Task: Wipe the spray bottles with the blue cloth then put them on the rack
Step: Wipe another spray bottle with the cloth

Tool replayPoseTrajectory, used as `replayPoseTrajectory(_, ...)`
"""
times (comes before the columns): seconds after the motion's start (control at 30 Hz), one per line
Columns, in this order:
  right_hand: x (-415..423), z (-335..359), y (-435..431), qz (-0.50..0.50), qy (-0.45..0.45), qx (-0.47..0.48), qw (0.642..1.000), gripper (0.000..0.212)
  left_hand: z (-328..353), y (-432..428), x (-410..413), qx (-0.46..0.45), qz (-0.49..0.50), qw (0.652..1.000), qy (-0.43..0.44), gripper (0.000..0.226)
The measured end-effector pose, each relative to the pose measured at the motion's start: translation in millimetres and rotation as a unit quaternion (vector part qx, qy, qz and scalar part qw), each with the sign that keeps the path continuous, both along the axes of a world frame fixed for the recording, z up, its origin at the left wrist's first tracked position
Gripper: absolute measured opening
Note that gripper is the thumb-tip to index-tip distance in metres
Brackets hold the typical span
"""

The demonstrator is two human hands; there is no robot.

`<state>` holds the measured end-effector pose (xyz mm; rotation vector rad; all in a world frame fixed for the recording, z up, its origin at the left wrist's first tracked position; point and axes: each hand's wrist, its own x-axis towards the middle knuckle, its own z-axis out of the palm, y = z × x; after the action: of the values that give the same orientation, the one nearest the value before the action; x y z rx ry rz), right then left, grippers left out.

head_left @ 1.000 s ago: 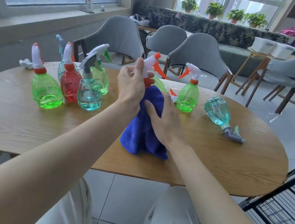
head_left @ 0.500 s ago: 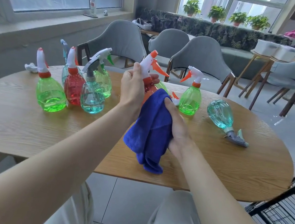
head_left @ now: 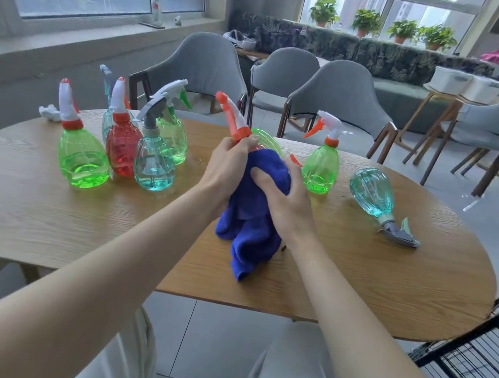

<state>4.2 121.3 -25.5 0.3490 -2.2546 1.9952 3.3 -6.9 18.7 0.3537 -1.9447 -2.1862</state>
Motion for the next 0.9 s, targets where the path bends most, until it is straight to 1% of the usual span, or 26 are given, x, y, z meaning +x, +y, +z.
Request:
replayPoseTrajectory(0.03, -3.3, 2.5, 0.7, 0.016, -0.033, -0.03, 0.999, 0.034, 0.5, -0.1, 1.3, -0.015, -0.007, 1.0, 0.011, 0.023)
replayPoseTrajectory(0.13, -6.2, 8.9, 0.8, 0.044, -0.097, -0.072, 0.992, 0.052, 2.8, -0.7, 7.4, -0.04, -0.035, 0.998, 0.029, 0.023)
replayPoseTrajectory(0.2, -5.0, 12.6, 1.0, 0.045, -0.112, -0.078, 0.99, 0.053, 3.7, -3.3, 10.0, -0.039, -0.049, 0.998, 0.031, 0.023)
replayPoseTrajectory(0.27, -4.1, 12.5, -0.4, 0.041, -0.118, -0.083, 0.989, 0.049, 3.8, -6.0, 11.3, -0.031, -0.056, 0.997, 0.029, 0.021)
replayPoseTrajectory(0.33, 0.6, 7.9, -7.4, 0.018, -0.079, -0.068, 0.994, 0.04, 3.6, -7.5, 11.3, -0.024, -0.061, 0.997, 0.032, 0.022)
replayPoseTrajectory(0.43, 5.6, -5.7, -18.1, -0.02, 0.024, -0.027, 0.999, 0.038, 4.5, -5.0, 11.6, -0.039, -0.039, 0.997, 0.048, 0.023)
replayPoseTrajectory(0.47, 4.6, -7.9, -19.1, -0.021, 0.04, -0.023, 0.999, 0.037, 4.2, -5.2, 11.8, -0.042, -0.033, 0.997, 0.054, 0.025)
replayPoseTrajectory(0.5, 2.9, -7.0, -18.1, -0.016, 0.035, -0.034, 0.999, 0.035, 4.0, -5.3, 12.0, -0.047, -0.031, 0.997, 0.058, 0.03)
replayPoseTrajectory(0.57, -2.8, -1.7, -14.5, 0.011, -0.023, -0.079, 0.997, 0.037, 3.9, -7.7, 13.3, -0.055, -0.041, 0.996, 0.06, 0.033)
replayPoseTrajectory(0.63, -9.5, 4.3, -10.4, 0.041, -0.085, -0.11, 0.989, 0.043, 5.2, -10.3, 15.5, -0.062, -0.052, 0.995, 0.057, 0.026)
replayPoseTrajectory(0.7, -13.3, 6.9, -9.0, 0.066, -0.128, -0.149, 0.978, 0.048, 4.4, -11.8, 17.3, -0.062, -0.057, 0.994, 0.063, 0.021)
replayPoseTrajectory(0.77, -12.5, 9.2, -10.3, 0.049, -0.172, -0.195, 0.964, 0.046, 5.1, -11.3, 19.1, -0.078, -0.06, 0.992, 0.079, 0.016)
replayPoseTrajectory(0.83, -9.9, 7.1, -13.9, 0.02, -0.204, -0.228, 0.952, 0.039, 3.2, -9.1, 18.5, -0.091, -0.064, 0.99, 0.089, 0.018)
replayPoseTrajectory(0.9, -4.4, 1.8, -21.5, 0.008, -0.195, -0.222, 0.955, 0.036, 2.6, -7.1, 17.0, -0.104, -0.056, 0.989, 0.091, 0.022)
